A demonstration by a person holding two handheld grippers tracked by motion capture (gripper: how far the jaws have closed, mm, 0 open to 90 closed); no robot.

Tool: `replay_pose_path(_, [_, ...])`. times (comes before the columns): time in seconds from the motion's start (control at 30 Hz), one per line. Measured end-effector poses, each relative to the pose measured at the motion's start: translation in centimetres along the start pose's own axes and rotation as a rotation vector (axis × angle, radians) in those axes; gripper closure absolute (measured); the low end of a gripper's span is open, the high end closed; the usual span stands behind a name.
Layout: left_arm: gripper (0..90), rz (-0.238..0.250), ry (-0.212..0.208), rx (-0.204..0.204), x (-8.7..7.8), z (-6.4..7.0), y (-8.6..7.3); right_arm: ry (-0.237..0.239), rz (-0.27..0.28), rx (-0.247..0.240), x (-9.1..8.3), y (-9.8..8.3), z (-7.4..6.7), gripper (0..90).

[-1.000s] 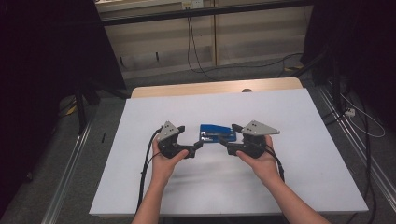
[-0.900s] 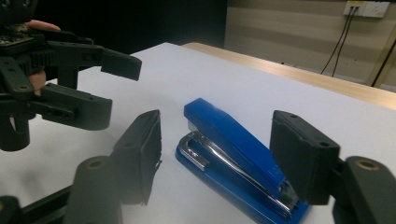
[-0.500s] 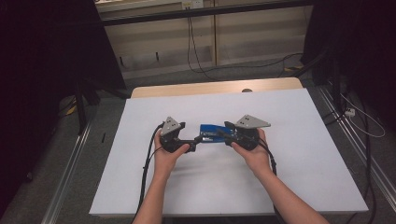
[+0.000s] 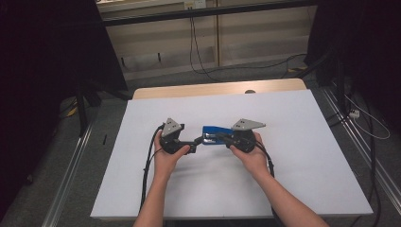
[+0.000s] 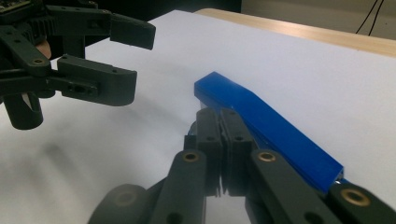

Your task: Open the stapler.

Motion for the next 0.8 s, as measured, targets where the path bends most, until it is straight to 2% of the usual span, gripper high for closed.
replay_pose_path(0.23, [9.7,-0.016,0.012,-0.001,0.2,-0.3,-0.3,0.002,-0.036,-0.02,1.2,-0.2,-0.2,90.0])
replay_pose_path(0.37, [12.0,-0.006,0.018,0.0,0.2,-0.5,-0.2,-0.008,-0.093,-0.076,2.5,-0.7,-0.3,90.0])
replay_pose_path(0.43, [12.4,-0.01,0.016,-0.014,0.4,-0.6,-0.4,-0.014,-0.099,-0.082,2.7,-0.8,-0.2,90.0])
replay_pose_path(0.53, [14.2,-0.012,0.013,-0.019,0.6,-0.8,-0.5,-0.03,-0.127,-0.122,3.4,-1.0,0.0,90.0])
replay_pose_path(0.6, [17.2,-0.011,0.012,-0.037,0.7,-0.9,-0.5,-0.027,-0.133,-0.127,3.6,-1.1,0.0,90.0])
replay_pose_path(0.63, [22.5,-0.017,0.01,-0.036,0.7,-0.9,-0.5,-0.031,-0.146,-0.145,3.9,-1.3,0.0,90.0])
replay_pose_path(0.73, [27.5,-0.049,0.006,-0.021,0.8,-1.0,-0.5,-0.028,-0.152,-0.148,4.1,-1.4,-0.1,90.0])
replay_pose_path(0.8, [40.7,-0.062,0.011,-0.029,0.9,-0.9,-0.4,-0.048,-0.174,-0.18,4.3,-1.6,-0.2,90.0])
Point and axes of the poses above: each handheld gripper's, and its own axes: x roughly forward along the jaws, y roughly out of its top, z roughly to its right, the point moved 7 cm from there along x, roughly forward along the jaws, and after that the axes turned 4 degrees about z, right-handed, at the moved point
